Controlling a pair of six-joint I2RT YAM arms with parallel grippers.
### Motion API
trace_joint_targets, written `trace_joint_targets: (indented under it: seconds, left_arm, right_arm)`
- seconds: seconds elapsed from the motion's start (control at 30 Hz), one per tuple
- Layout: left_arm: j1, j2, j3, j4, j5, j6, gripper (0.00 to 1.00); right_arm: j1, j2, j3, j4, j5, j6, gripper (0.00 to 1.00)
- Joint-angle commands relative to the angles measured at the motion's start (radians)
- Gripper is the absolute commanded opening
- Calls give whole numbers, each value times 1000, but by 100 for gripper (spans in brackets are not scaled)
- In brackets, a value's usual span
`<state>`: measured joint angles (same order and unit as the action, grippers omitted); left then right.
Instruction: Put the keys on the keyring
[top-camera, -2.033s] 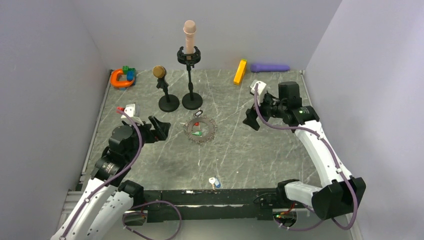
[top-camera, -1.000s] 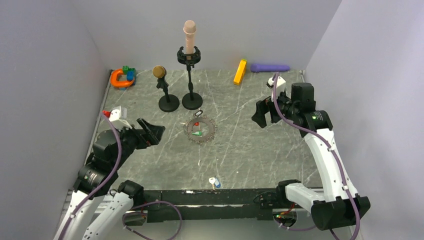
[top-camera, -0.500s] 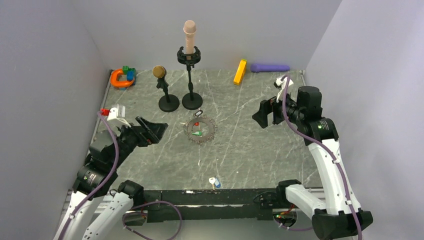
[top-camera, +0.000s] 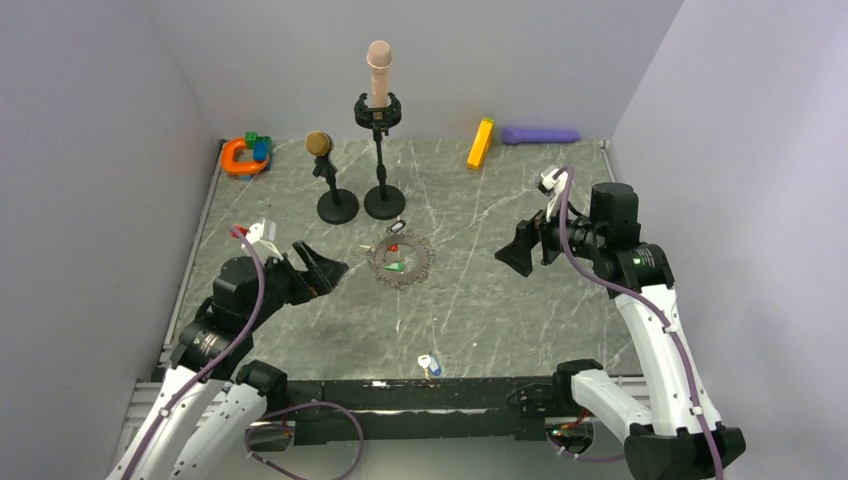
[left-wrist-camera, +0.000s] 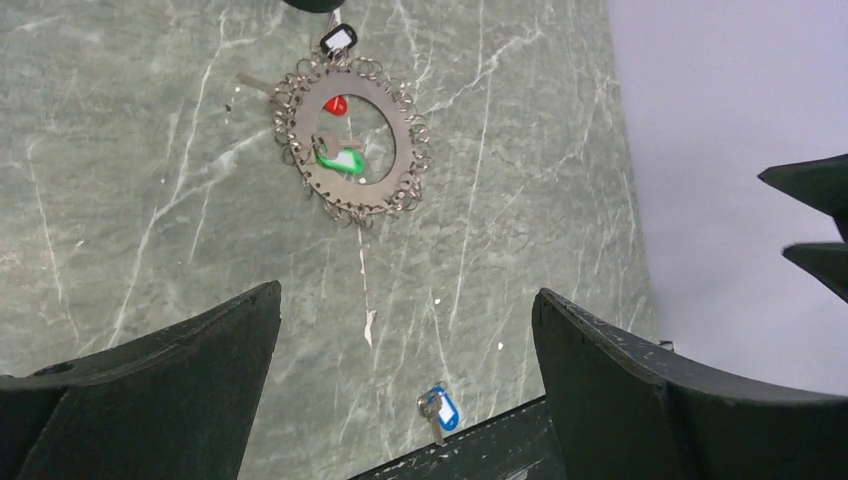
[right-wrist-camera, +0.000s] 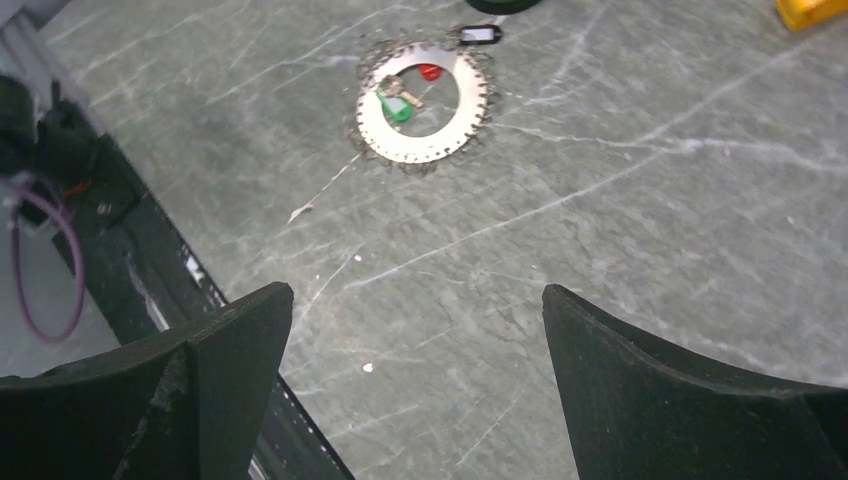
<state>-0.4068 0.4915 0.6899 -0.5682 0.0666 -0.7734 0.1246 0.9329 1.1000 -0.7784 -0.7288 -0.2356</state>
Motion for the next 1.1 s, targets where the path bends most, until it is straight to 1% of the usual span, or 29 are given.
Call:
trace_joint_targets:
  seconds: [0.0, 0.13, 0.23, 0.27, 0.37, 0.6, 0.83, 1.07]
  left_arm:
    - [5, -63, 8, 38, -20, -17, 99]
    - [5, -121, 23, 29, -63, 12, 99]
    - [5, -121, 57, -24, -65, 44, 99]
    - [5, -119, 68, -40, -91, 53, 99]
    - [5, -114, 91, -71, -105, 68, 99]
    - [5, -122, 98, -75, -141, 88, 99]
    - [5, -112, 130, -77, -164, 121, 99]
    - [5, -105, 133, -86, -164, 121, 99]
  right_arm:
    - [-20, 13, 4, 99, 224, 227, 100]
    - [-43, 29, 16, 129, 346, 342, 100]
    - [-47, 25, 7, 154, 400, 385, 100]
    - [-47, 23, 5, 160, 427, 398, 100]
    - [-47, 30, 5, 166, 481, 421, 100]
    - [-55, 30, 7, 166, 486, 448, 100]
    - [-60, 7, 3, 167, 528, 446, 100]
    - [-60, 2, -1, 164, 543, 456, 100]
